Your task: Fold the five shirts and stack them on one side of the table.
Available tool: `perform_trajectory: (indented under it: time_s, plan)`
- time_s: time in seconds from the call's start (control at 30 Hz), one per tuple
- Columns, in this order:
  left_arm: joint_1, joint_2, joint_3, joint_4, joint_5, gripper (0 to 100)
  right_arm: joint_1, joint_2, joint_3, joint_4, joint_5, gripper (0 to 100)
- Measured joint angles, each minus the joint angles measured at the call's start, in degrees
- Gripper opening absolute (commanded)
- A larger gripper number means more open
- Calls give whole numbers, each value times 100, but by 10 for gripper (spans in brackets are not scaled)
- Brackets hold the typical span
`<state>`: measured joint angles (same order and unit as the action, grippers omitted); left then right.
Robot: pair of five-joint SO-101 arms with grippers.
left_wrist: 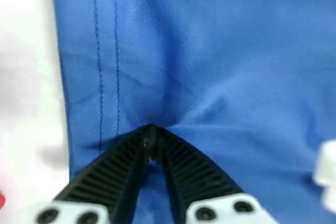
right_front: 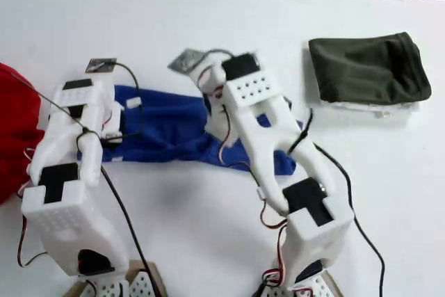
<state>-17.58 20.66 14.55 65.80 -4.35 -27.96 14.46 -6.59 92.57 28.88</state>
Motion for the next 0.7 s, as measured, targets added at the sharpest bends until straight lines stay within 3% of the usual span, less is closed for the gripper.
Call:
perform_trajectory:
  time_s: [0.17,0.37,0.7]
  plan:
    - [0,0,0,0,0,25,114,0,1073,-1380,-26,20]
    - [0,0,0,0,0,25,659,0,1187,-2708,-53,20]
    - [0,0,0,0,0,25,774,167,1169,-3253,-53,20]
